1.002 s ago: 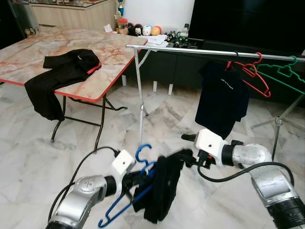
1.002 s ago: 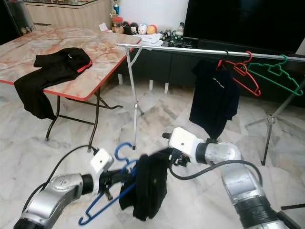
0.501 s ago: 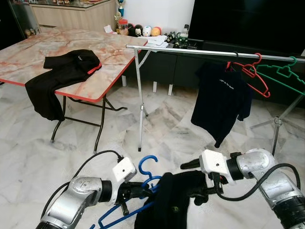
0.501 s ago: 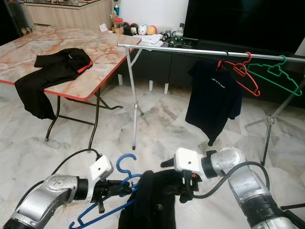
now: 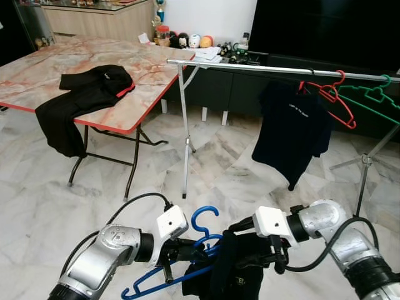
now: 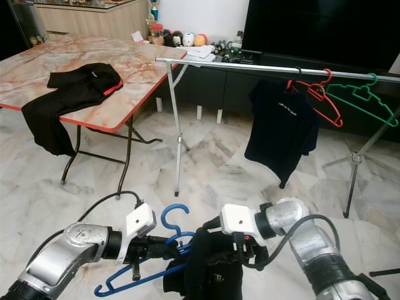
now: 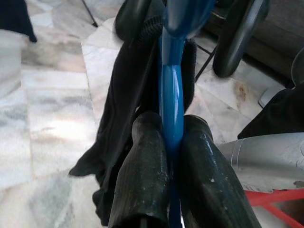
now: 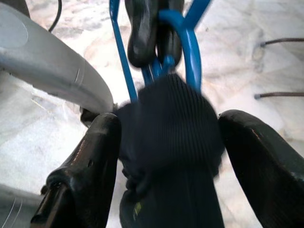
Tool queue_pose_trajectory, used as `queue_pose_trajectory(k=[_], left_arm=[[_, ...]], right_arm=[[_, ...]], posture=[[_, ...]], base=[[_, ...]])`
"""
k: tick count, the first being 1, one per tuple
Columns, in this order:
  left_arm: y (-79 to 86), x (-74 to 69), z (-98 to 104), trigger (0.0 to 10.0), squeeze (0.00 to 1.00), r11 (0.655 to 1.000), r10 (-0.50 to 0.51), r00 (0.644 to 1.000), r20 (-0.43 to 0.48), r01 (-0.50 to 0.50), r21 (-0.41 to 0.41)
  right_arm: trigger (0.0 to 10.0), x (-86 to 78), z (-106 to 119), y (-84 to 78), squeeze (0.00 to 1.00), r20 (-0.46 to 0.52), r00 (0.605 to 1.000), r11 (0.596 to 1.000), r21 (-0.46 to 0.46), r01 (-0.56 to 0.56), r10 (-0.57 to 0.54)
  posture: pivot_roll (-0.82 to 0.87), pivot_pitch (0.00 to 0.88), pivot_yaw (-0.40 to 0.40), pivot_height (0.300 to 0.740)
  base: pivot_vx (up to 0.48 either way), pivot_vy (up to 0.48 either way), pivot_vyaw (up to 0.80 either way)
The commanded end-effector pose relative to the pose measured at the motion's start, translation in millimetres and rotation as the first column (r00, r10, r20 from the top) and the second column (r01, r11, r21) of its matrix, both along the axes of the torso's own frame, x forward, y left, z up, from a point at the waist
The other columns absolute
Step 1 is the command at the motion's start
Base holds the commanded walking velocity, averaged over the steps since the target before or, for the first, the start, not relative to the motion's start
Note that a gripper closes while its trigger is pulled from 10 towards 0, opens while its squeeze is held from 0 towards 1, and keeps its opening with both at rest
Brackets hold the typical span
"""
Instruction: Hang hanger
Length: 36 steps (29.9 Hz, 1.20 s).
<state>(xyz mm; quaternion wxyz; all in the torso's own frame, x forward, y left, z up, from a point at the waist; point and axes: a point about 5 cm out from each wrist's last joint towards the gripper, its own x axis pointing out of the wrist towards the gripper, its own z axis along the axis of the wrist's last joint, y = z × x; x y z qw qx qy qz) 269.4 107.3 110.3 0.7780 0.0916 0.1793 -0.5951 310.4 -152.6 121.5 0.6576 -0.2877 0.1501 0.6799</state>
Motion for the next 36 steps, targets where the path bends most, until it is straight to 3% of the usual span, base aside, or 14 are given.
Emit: queue_pose_trajectory(k=[1, 12, 13, 14, 36], left_arm=[[-6.8, 1.4, 12, 10.0, 0.00, 0.999, -0.043, 0.998, 0.046, 0.043, -0.007], [-10.9, 2.0, 19, 10.0, 0.00, 0.997, -0.080, 0.994, 0.072, 0.080, 0.012], [-10.6, 2.2, 19, 10.0, 0.00, 0.997, -0.079, 0.994, 0.073, 0.078, 0.013], [-10.6, 2.3, 19, 10.0, 0.00, 0.997, -0.078, 0.994, 0.074, 0.077, 0.014], [-18.9, 5.4, 32, 10.0, 0.00, 0.993, -0.118, 0.983, 0.143, 0.117, 0.019]], right_arm=[[10.0, 0.6, 0, 0.8, 0.00, 0.013, 1.000, 1.000, -0.019, -0.014, 0.014], [10.0, 3.9, -8, 0.9, 0.00, 0.019, 1.000, 0.998, -0.062, -0.009, 0.010], [4.5, 5.0, -9, -0.3, 0.00, 0.023, 1.000, 0.997, -0.075, 0.005, -0.004], [0.0, 5.7, -9, -0.7, 0.00, 0.028, 1.000, 0.997, -0.082, 0.011, -0.009], [0.0, 2.3, -13, 11.8, 0.00, -0.034, 0.999, 0.999, -0.022, -0.026, 0.025]], posture=[[0.08, 0.013, -0.027, 0.740], [0.09, 0.034, -0.037, 0.740], [0.09, 0.035, -0.037, 0.740], [0.09, 0.035, -0.037, 0.740], [0.10, 0.049, -0.034, 0.740]], base=[[0.000, 0.000, 0.00], [0.000, 0.000, 0.00], [0.000, 0.000, 0.00], [0.000, 0.000, 0.00], [0.000, 0.000, 0.00]])
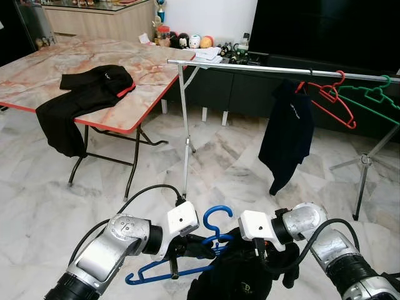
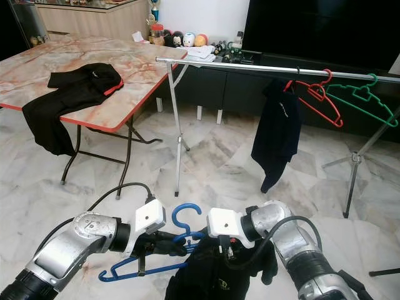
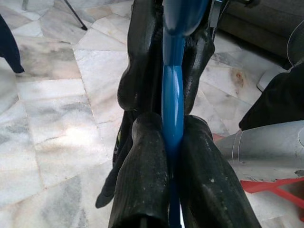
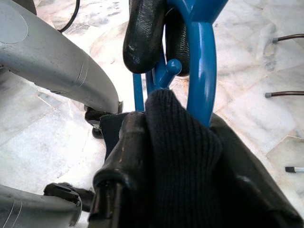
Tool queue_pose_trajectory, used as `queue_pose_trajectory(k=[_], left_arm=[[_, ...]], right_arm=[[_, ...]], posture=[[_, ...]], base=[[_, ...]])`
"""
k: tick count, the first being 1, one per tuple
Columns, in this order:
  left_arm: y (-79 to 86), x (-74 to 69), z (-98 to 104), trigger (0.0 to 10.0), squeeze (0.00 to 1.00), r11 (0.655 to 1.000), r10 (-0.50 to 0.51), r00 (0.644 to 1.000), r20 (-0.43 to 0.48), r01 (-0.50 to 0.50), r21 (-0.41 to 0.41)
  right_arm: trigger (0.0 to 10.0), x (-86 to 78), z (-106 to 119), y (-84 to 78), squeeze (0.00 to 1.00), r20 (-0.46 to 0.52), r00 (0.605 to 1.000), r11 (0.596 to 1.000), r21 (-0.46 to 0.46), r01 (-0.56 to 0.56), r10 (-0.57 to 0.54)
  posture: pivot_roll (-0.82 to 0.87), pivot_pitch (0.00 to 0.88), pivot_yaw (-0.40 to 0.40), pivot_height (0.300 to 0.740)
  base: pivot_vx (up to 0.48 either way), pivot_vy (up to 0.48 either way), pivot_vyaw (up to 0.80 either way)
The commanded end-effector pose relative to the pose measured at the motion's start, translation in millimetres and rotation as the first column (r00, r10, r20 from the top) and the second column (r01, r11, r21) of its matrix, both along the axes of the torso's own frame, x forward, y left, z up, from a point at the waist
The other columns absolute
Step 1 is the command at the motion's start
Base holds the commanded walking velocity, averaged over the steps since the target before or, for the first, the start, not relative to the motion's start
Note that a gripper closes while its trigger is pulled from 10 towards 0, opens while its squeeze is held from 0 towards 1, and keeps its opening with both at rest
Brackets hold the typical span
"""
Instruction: Hang hanger
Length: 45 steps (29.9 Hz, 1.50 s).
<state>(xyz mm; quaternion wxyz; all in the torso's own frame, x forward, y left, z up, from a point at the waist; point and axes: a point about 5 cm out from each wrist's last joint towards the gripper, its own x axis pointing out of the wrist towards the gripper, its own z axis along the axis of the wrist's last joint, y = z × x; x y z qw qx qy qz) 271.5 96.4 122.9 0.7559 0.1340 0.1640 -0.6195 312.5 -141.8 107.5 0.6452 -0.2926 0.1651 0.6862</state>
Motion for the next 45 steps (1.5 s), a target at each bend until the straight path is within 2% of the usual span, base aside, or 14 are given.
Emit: queue_pose_trajectory(k=[1, 8, 16, 17, 18, 19, 24, 26, 28, 36, 39, 42, 44, 45], left_arm=[[-8.0, 3.2, 19, 10.0, 0.00, 0.999, -0.037, 0.996, 0.081, 0.040, -0.033], [-6.9, 14.6, 16, 10.0, 0.00, 0.998, 0.059, 0.990, 0.128, -0.057, -0.018], [-8.0, 17.9, 17, 10.0, 0.00, 0.997, 0.080, 0.985, 0.153, -0.077, -0.025], [-8.4, 18.4, 17, 10.0, 0.29, 0.996, 0.084, 0.985, 0.151, -0.080, -0.032], [-8.7, 18.3, 17, 10.0, 0.91, 0.997, 0.079, 0.985, 0.156, -0.074, -0.035], [-8.8, 18.3, 18, 10.0, 1.00, 0.997, 0.075, 0.984, 0.160, -0.070, -0.037], [-6.1, 15.4, 18, 10.0, 1.00, 0.998, 0.058, 0.989, 0.135, -0.054, -0.037], [-2.8, 13.0, 18, 10.0, 1.00, 0.999, 0.045, 0.992, 0.119, -0.041, -0.033], [4.2, 9.7, 19, 10.0, 1.00, 0.999, 0.029, 0.994, 0.109, -0.027, -0.017], [22.3, 7.4, 23, 10.0, 1.00, 0.999, 0.038, 0.994, 0.101, -0.040, 0.017], [39.6, 9.5, 21, 10.0, 1.00, 0.987, 0.152, 0.980, 0.125, -0.157, 0.030], [52.2, 8.6, 13, 10.0, 1.00, 0.962, 0.271, 0.955, 0.120, -0.274, 0.006], [54.7, 7.9, 12, 10.0, 1.00, 0.956, 0.292, 0.949, 0.115, -0.295, 0.004], [61.1, 3.2, 2, 10.0, 1.00, 0.940, 0.339, 0.936, 0.097, -0.342, 0.016]], right_arm=[[0.0, 0.1, 1, 0.9, 0.00, -0.013, 1.000, 1.000, 0.009, -0.007, 0.008], [0.0, -3.6, -3, 4.8, 0.00, -0.040, 0.999, 1.000, 0.016, -0.026, 0.027], [0.0, -3.3, -4, 6.8, 0.00, -0.042, 0.999, 1.000, 0.012, -0.026, 0.027], [0.0, -3.5, -4, 6.9, 0.00, -0.043, 0.999, 1.000, 0.011, -0.027, 0.028], [0.0, -3.4, -4, 6.8, 0.00, -0.044, 0.999, 1.000, 0.010, -0.026, 0.026], [0.0, -3.4, -4, 6.7, 0.00, -0.044, 0.999, 1.000, 0.009, -0.025, 0.025], [0.0, -4.5, -15, -0.1, 0.00, -0.036, 0.999, 0.998, -0.061, -0.001, -0.001], [0.0, -4.7, -19, -2.5, 0.00, -0.040, 0.999, 0.997, -0.077, 0.019, -0.022], [0.0, -5.5, -26, -8.3, 0.00, -0.031, 0.999, 0.991, -0.132, 0.033, -0.038], [0.0, -4.6, -31, -15.4, 0.00, -0.015, 0.996, 0.983, -0.164, 0.079, -0.083], [0.0, 8.9, -30, -25.6, 0.00, 0.101, 0.969, 0.950, -0.199, 0.242, -0.225], [0.0, 22.1, -21, -31.8, 0.00, 0.167, 0.911, 0.906, -0.134, 0.401, -0.378], [0.0, 24.4, -19, -32.9, 0.00, 0.173, 0.897, 0.895, -0.118, 0.430, -0.407], [0.0, 30.4, -13, -36.6, 0.00, 0.201, 0.851, 0.857, -0.086, 0.508, -0.485]], posture=[[0.10, 0.049, -0.034, 0.740], [0.11, 0.052, -0.034, 0.740], [0.11, 0.050, -0.034, 0.740], [0.11, 0.050, -0.034, 0.740], [0.11, 0.049, -0.035, 0.740], [0.11, 0.049, -0.035, 0.740], [0.11, 0.050, -0.036, 0.740], [0.11, 0.052, -0.036, 0.740], [0.11, 0.054, -0.037, 0.740], [0.11, 0.057, -0.038, 0.740], [0.11, 0.056, -0.035, 0.740], [0.11, 0.065, -0.037, 0.740], [0.11, 0.065, -0.037, 0.740], [0.11, 0.067, -0.034, 0.740]], base=[[0.000, 0.000, 0.00], [0.000, 0.000, 0.00], [0.000, 0.000, 0.00], [0.000, 0.000, 0.00], [0.000, 0.000, 0.00], [0.000, 0.000, 0.00], [0.000, 0.000, 0.00], [0.000, 0.000, 0.00], [0.000, 0.000, 0.00], [0.000, 0.000, 0.00], [0.000, 0.000, 0.00], [0.000, 0.000, 0.00], [0.000, 0.000, 0.00], [0.000, 0.000, 0.00]])
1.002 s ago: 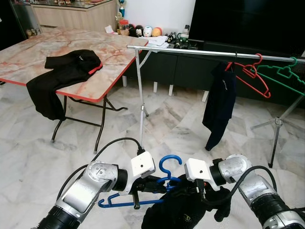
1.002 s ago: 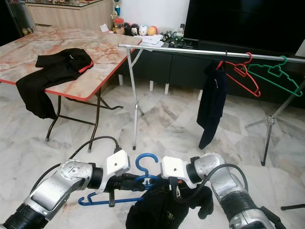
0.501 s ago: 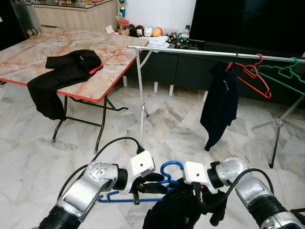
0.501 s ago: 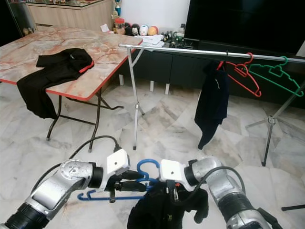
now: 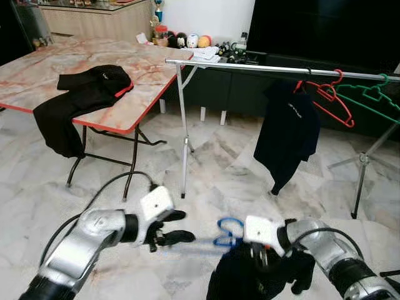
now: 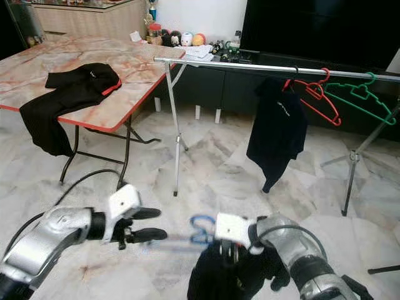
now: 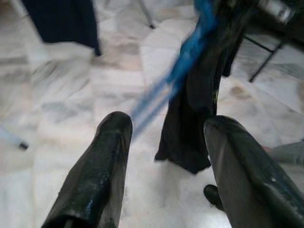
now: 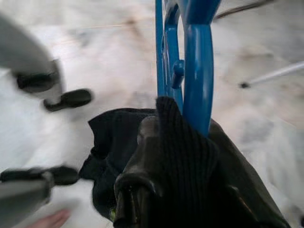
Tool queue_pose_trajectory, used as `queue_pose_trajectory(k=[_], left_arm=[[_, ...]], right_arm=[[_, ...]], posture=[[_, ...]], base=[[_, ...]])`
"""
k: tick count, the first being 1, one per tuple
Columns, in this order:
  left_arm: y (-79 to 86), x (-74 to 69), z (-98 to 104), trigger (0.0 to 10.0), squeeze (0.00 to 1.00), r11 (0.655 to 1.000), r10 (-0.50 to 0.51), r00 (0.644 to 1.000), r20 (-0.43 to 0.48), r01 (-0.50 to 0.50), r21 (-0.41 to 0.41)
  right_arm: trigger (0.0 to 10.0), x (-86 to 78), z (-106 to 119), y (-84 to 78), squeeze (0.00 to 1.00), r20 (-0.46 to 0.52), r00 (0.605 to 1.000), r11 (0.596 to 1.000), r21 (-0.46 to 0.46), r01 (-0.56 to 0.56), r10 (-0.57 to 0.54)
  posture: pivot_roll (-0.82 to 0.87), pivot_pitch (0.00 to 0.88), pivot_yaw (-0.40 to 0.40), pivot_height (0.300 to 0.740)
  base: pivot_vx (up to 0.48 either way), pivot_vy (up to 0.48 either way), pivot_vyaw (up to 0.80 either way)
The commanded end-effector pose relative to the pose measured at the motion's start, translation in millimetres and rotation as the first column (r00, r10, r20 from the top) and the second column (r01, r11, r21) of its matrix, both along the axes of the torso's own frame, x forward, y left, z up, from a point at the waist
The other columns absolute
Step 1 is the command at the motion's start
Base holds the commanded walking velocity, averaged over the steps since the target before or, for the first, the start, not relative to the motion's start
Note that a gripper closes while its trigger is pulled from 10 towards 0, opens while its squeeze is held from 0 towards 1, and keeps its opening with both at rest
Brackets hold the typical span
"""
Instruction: Hang hanger
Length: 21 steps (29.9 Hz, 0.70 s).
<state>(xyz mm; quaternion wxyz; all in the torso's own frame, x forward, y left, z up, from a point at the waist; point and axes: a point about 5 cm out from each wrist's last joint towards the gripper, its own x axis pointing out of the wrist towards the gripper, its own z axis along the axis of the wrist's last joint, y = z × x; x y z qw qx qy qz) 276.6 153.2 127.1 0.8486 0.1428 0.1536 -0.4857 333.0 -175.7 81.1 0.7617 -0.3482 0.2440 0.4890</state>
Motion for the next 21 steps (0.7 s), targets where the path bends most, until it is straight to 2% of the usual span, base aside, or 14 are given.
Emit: queue_pose_trajectory(k=[1, 3, 4, 6, 8, 9, 10, 11, 17, 21], left_arm=[[7.1, -5.5, -8, 10.0, 1.00, 0.998, 0.059, 0.998, -0.013, -0.059, 0.014], [10.5, -9.4, -17, 10.0, 1.00, 0.994, 0.112, 0.993, -0.027, -0.112, 0.000], [12.2, -11.6, -26, 10.0, 1.00, 0.989, 0.150, 0.988, -0.036, -0.150, -0.004], [13.3, -11.3, -30, 10.0, 1.00, 0.985, 0.175, 0.984, -0.041, -0.175, 0.001], [14.0, -7.0, -42, 10.0, 1.00, 0.968, 0.251, 0.968, -0.012, -0.251, 0.014], [13.2, -4.6, -50, 10.0, 0.24, 0.956, 0.293, 0.955, -0.043, -0.293, -0.007], [12.9, -4.6, -51, 10.0, 0.24, 0.953, 0.301, 0.952, -0.055, -0.302, -0.013], [14.5, -1.5, -54, 10.0, 0.00, 0.944, 0.330, 0.943, -0.035, -0.331, -0.003], [8.7, 12.4, -68, 10.0, 0.00, 0.903, 0.428, 0.903, 0.022, -0.428, -0.025], [8.7, 12.4, -68, 10.0, 0.00, 0.903, 0.428, 0.903, 0.022, -0.428, -0.025]], right_arm=[[0.0, 13.2, 16, -4.6, 0.00, 0.080, 0.989, 0.992, 0.043, 0.118, -0.121], [0.0, 16.7, 20, -6.1, 0.00, 0.099, 0.979, 0.983, 0.069, 0.173, -0.179], [0.0, 18.2, 26, -2.8, 0.00, 0.105, 0.974, 0.975, 0.121, 0.188, -0.201], [0.0, 19.0, 29, -1.4, 0.00, 0.112, 0.972, 0.971, 0.139, 0.192, -0.208], [0.0, 20.6, 40, 5.5, 0.00, 0.136, 0.968, 0.965, 0.189, 0.184, -0.212], [0.0, 20.5, 49, 9.1, 0.00, 0.158, 0.968, 0.965, 0.206, 0.159, -0.194], [0.0, 20.4, 50, 9.6, 0.00, 0.163, 0.968, 0.966, 0.206, 0.157, -0.192], [0.0, 20.4, 54, 11.3, 0.00, 0.171, 0.967, 0.966, 0.208, 0.151, -0.188], [0.0, 11.2, 81, 21.7, 0.00, 0.216, 0.971, 0.975, 0.218, 0.051, -0.099], [0.0, 11.2, 81, 21.7, 0.00, 0.216, 0.971, 0.975, 0.218, 0.051, -0.099]], posture=[[0.11, 0.067, -0.034, 0.740], [0.10, 0.073, -0.035, 0.740], [0.10, 0.075, -0.035, 0.740], [0.10, 0.075, -0.035, 0.740], [0.09, 0.078, -0.033, 0.740], [0.09, 0.078, -0.032, 0.740], [0.09, 0.078, -0.032, 0.740], [0.08, 0.076, -0.031, 0.740], [0.06, 0.074, -0.032, 0.740], [0.06, 0.074, -0.032, 0.740]], base=[[0.000, 0.000, 0.00], [0.000, 0.000, 0.00], [0.000, 0.000, 0.00], [0.000, 0.000, 0.00], [0.000, 0.000, 0.00], [0.000, 0.000, 0.00], [0.000, 0.000, 0.00], [0.000, 0.000, 0.00], [0.000, 0.000, 0.00], [0.000, 0.000, 0.00]])
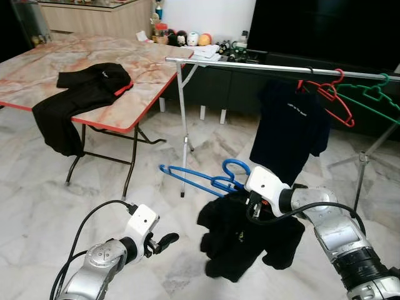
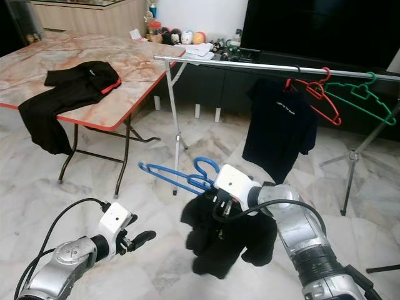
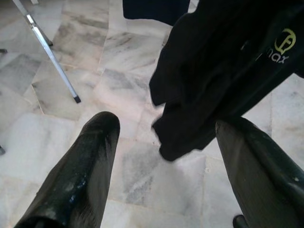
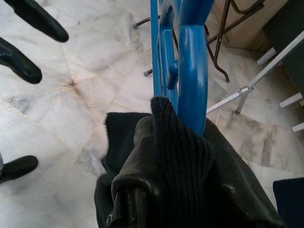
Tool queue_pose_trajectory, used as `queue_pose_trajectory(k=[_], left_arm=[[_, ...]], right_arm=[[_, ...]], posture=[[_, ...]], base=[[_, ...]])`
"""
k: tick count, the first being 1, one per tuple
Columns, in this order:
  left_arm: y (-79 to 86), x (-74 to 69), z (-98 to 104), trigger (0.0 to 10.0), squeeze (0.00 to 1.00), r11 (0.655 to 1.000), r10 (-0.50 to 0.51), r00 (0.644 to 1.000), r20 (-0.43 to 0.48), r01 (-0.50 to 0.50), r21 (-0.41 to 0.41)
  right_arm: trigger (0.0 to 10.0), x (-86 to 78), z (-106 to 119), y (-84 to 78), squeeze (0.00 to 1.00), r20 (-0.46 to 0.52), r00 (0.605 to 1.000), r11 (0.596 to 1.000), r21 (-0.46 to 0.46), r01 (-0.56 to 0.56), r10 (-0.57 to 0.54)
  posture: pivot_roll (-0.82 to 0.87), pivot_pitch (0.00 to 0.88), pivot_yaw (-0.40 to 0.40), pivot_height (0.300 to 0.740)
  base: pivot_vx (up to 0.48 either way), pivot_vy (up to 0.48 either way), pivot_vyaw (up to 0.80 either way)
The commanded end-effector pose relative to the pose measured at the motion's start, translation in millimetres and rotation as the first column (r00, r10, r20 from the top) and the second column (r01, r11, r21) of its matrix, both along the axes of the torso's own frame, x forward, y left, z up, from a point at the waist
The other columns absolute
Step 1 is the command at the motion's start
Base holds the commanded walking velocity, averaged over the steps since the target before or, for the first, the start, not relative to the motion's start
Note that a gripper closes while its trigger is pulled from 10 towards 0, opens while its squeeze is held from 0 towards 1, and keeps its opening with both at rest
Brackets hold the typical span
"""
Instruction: Hang hanger
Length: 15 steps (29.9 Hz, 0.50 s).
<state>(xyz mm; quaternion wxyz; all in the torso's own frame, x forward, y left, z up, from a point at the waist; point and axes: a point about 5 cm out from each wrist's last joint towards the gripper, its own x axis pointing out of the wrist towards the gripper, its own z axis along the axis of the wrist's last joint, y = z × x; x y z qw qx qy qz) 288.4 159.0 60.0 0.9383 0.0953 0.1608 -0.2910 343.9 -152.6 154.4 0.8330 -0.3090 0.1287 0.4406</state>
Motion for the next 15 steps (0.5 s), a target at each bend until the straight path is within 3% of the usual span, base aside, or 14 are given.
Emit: queue_pose_trajectory(k=[1, 15], left_arm=[[2.9, 0.5, -1.3, 10.0, 0.00, 1.000, 0.005, 1.000, -0.002, -0.005, 0.020], [2.9, 0.5, -1.3, 10.0, 0.00, 1.000, 0.005, 1.000, -0.002, -0.005, 0.020]], right_arm=[[0.0, 0.3, 8.0, -1.4, 0.00, 0.022, 1.000, 1.000, 0.012, -0.006, 0.005], [0.0, 0.3, 8.0, -1.4, 0.00, 0.022, 1.000, 1.000, 0.012, -0.006, 0.005]], posture=[[0.06, 0.074, -0.032, 0.740], [0.06, 0.074, -0.032, 0.740]], base=[[0.000, 0.000, 0.00], [0.000, 0.000, 0.00]])
